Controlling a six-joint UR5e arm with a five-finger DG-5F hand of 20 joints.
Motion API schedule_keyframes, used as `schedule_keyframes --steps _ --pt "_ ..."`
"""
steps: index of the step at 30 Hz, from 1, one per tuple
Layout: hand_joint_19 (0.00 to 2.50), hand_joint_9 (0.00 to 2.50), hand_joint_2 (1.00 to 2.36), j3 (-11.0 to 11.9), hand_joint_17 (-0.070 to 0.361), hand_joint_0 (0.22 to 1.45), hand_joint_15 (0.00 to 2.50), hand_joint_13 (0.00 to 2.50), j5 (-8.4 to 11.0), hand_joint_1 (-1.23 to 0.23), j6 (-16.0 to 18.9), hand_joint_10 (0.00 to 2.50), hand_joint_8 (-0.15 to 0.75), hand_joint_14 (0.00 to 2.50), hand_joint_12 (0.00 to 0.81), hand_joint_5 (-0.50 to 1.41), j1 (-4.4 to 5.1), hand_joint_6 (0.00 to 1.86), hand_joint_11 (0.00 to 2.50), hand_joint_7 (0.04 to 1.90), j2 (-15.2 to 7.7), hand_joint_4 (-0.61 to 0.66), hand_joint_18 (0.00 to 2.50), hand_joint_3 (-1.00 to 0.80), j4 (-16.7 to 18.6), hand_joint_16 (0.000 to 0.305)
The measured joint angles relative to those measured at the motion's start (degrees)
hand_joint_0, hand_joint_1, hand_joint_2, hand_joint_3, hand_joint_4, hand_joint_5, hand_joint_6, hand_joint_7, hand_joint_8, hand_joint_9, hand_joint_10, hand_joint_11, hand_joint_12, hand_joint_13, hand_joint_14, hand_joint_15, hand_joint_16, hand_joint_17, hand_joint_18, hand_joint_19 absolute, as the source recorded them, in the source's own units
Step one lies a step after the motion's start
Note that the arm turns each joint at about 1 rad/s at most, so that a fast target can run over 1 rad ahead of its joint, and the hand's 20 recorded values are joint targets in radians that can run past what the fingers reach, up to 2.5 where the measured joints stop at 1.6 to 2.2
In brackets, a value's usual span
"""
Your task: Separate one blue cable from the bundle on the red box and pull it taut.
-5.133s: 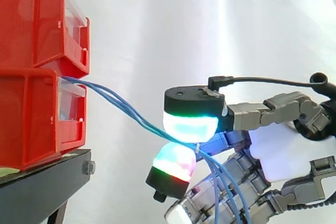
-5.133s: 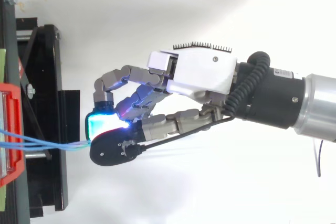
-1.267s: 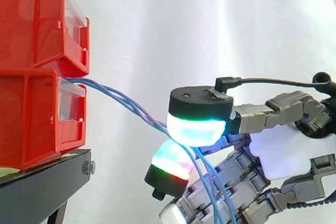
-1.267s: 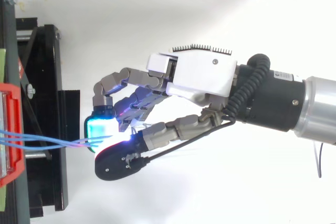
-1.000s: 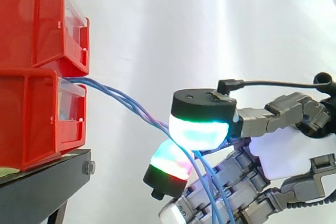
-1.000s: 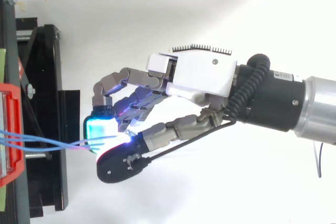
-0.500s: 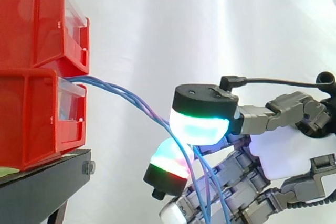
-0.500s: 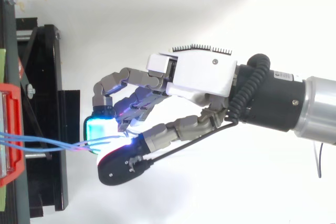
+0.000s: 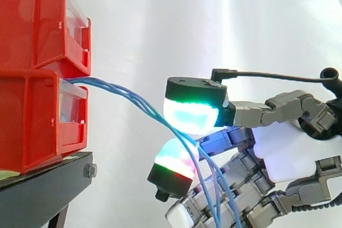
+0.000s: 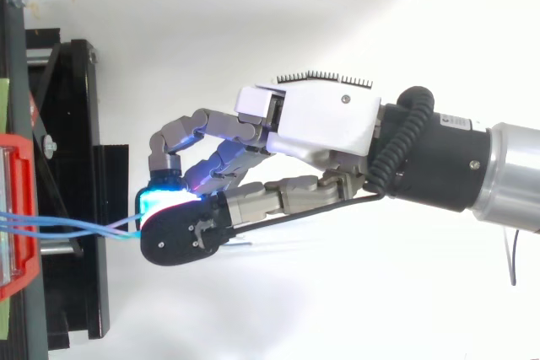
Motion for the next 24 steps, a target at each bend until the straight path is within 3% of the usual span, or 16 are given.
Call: schedule_keyframes --steps 3,8,24 --pt "0.69 0.82 1.01 0.00 0.134 0.60 0.45 0.76 0.00 -0.72 0.00 0.02 0.303 0.01 0.373 -0.16 0.00 0.76 0.50 1.22 0.00 0.12 0.60 -0.23 0.01 0.060" --pt "0.69 0.80 1.01 0.00 0.132 0.62 0.45 0.75 0.00 -0.78 0.03 0.02 0.297 0.02 0.363 -0.17 -0.04 0.77 0.50 1.20 0.00 0.11 0.59 -0.19 -0.01 0.058" --pt "0.67 0.72 1.02 0.00 0.124 0.75 0.43 0.71 -0.01 -0.90 0.53 0.02 0.261 0.01 0.336 -0.19 -0.09 0.79 0.50 1.12 -0.02 0.08 0.56 -0.28 -0.10 0.055"
